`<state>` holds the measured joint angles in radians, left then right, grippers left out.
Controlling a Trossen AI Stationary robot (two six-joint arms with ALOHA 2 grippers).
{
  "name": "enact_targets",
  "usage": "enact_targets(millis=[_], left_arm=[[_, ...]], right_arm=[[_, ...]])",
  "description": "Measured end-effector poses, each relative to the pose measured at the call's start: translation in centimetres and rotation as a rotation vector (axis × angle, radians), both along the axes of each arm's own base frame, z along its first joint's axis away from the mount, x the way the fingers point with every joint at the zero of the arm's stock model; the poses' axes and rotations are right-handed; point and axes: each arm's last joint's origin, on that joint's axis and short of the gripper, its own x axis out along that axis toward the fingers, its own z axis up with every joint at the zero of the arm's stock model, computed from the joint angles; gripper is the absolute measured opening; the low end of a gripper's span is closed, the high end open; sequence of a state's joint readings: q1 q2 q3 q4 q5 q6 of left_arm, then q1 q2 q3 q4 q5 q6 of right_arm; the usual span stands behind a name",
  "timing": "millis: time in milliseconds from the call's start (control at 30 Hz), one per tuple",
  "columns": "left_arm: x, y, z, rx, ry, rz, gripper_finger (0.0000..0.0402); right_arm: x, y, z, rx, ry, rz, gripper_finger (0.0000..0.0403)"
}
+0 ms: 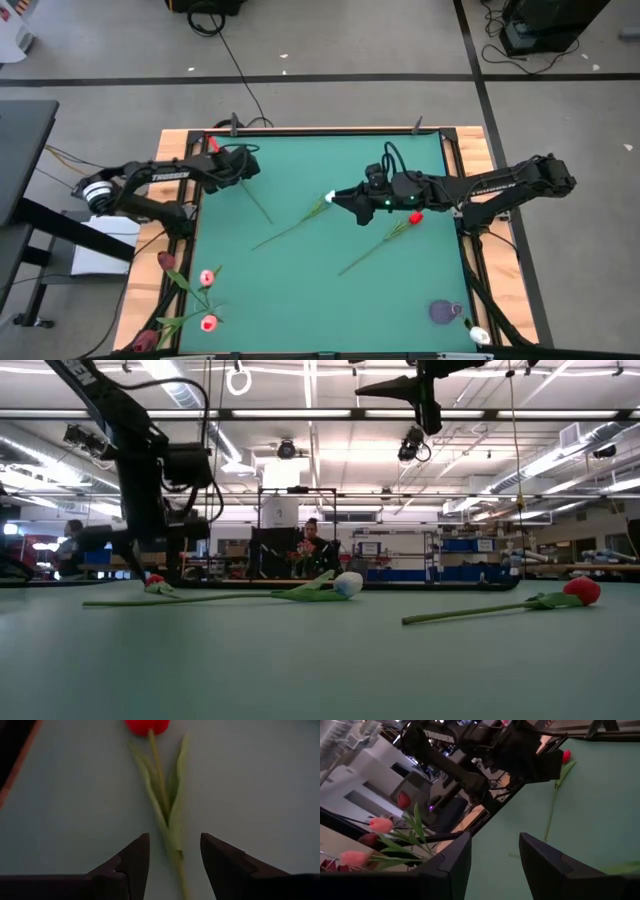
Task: Sort flowers into vase by color
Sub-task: Put the left red flower into the violet vase
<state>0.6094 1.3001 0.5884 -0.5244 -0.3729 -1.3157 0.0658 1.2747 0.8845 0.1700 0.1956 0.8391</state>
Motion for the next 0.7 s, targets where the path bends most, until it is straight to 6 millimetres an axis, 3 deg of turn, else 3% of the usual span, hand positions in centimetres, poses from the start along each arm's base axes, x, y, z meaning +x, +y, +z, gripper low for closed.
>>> enact_targets(millis=[333,700], left_arm=[[0.9,0.9,-2.4,-0.056,0.023,0.032,0.0168],[0.9,0.9,-2.6,-0.063,0.044,-0.001,0.0032]], right_arm=[[0.0,0.1,-0.1,0.03,0.007,0.051,0.0174],[0.0,0.1,-0.1,0.011,0.009,0.055,0.0174]])
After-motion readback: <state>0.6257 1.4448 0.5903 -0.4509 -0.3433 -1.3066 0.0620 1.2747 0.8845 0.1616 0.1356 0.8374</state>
